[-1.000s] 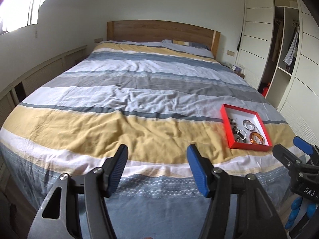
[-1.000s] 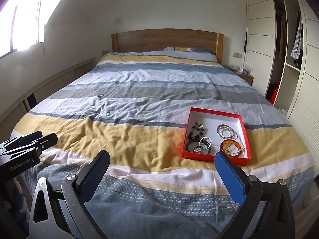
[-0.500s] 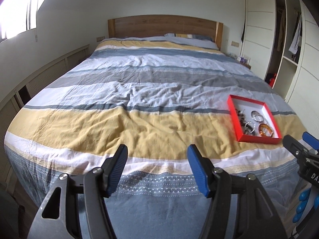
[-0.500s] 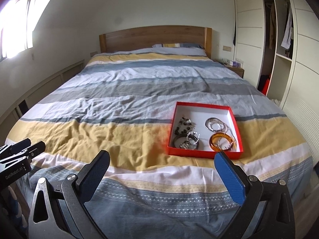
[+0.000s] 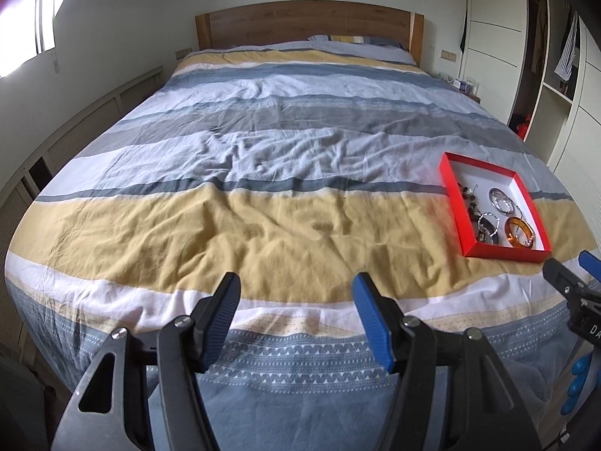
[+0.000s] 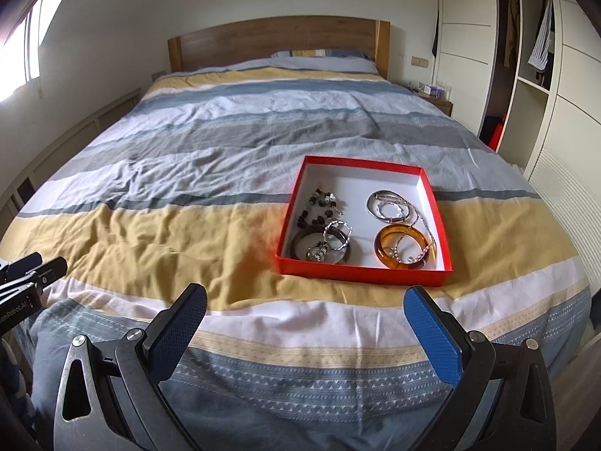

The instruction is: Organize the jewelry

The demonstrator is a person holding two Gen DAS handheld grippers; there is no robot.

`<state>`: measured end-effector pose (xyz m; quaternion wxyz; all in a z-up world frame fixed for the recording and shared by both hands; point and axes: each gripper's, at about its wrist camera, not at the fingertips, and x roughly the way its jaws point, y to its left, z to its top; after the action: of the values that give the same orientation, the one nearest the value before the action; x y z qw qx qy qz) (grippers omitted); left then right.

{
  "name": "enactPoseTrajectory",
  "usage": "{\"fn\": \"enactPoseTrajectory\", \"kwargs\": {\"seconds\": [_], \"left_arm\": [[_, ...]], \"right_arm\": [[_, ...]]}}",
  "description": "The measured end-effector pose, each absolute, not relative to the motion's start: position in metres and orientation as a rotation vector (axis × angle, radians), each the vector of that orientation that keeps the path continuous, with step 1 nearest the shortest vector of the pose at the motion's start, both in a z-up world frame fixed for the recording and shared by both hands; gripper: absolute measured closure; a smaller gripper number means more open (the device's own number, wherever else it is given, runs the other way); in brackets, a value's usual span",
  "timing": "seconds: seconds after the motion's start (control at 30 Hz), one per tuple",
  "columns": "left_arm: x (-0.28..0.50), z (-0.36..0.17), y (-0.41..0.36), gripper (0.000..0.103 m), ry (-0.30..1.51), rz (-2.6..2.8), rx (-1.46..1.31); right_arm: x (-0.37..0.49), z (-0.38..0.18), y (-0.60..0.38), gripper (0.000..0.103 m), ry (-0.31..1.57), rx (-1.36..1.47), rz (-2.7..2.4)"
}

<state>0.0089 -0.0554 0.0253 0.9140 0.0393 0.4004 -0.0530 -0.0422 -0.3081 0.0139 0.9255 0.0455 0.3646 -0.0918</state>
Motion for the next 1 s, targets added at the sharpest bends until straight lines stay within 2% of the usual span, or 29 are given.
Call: {"fn": "enactPoseTrajectory", "kwargs": {"seconds": [1.0], "left_arm": [[0.044, -0.002, -0.049, 0.043, 0.901, -0.112, 0.06]], "right_arm": [[-0.003, -0.014, -0.304, 0.001, 0.847, 0.061, -0.181]]}}
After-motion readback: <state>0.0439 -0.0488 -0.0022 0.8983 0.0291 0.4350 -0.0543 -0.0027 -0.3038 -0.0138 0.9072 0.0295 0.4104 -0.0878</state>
